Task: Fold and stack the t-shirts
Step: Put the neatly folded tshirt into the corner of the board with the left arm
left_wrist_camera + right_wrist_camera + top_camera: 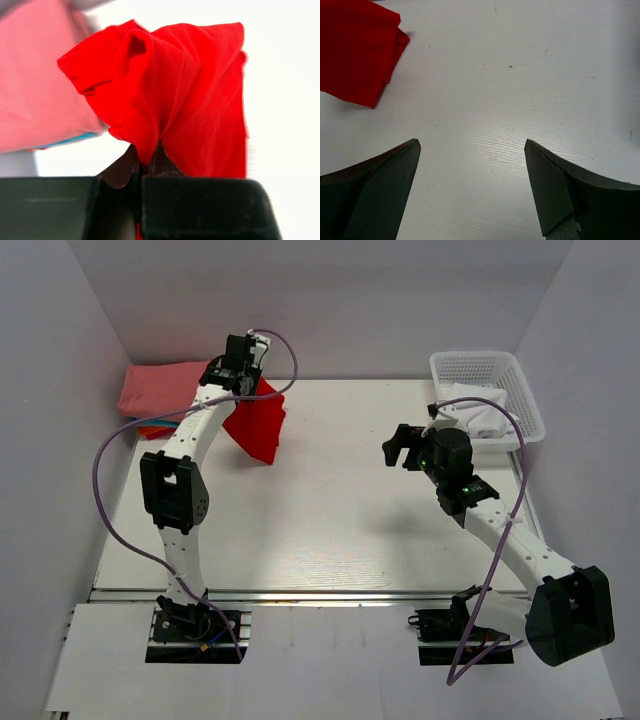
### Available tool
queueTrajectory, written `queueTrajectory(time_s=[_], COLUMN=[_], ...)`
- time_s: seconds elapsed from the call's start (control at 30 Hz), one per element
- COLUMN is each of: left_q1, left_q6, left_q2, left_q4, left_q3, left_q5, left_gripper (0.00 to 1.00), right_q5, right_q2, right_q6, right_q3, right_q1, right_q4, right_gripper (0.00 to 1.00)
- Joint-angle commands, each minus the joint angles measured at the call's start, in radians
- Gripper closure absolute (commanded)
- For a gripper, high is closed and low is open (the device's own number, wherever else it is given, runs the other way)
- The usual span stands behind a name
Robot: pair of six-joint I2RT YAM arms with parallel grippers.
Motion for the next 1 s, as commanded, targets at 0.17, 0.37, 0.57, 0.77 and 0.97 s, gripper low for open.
queueTrajectory(time_s=[0.17,0.37,0.57,0.77,0.97], left_q1=[0.049,0.103,0.160,0.229,0.298], left_q6=[0.148,0.201,0.238,0.227,0.217], left_q2=[-0.026,-0.008,0.041,0.067,0.112], left_q4=[-0.028,0.007,0.102,0.168,0.214], left_q3=[0.243,0.291,0.328,0.351,0.360], left_q5=[-0.066,-0.075,-0.117,-0.071,-0.061], left_gripper=[1.00,1.00,1.00,1.00,1.00], right_q5=[-0.005,-0.024,-0.024,-0.041,-0.082], right_q2=[0.033,0.048,0.071,0.136,0.211], right_q6=[-0.013,-0.021,-0.028,-0.019,-0.007], right_q3=[0.055,0.091,0.133,0.168,0.228], right_q1=[0.000,0.000,0.000,0.000,0.000], right_q4=[-0.023,-0.049,-0.075,-0.075,-0.085], right_gripper=[0.10,0.10,0.10,0.10,0.10])
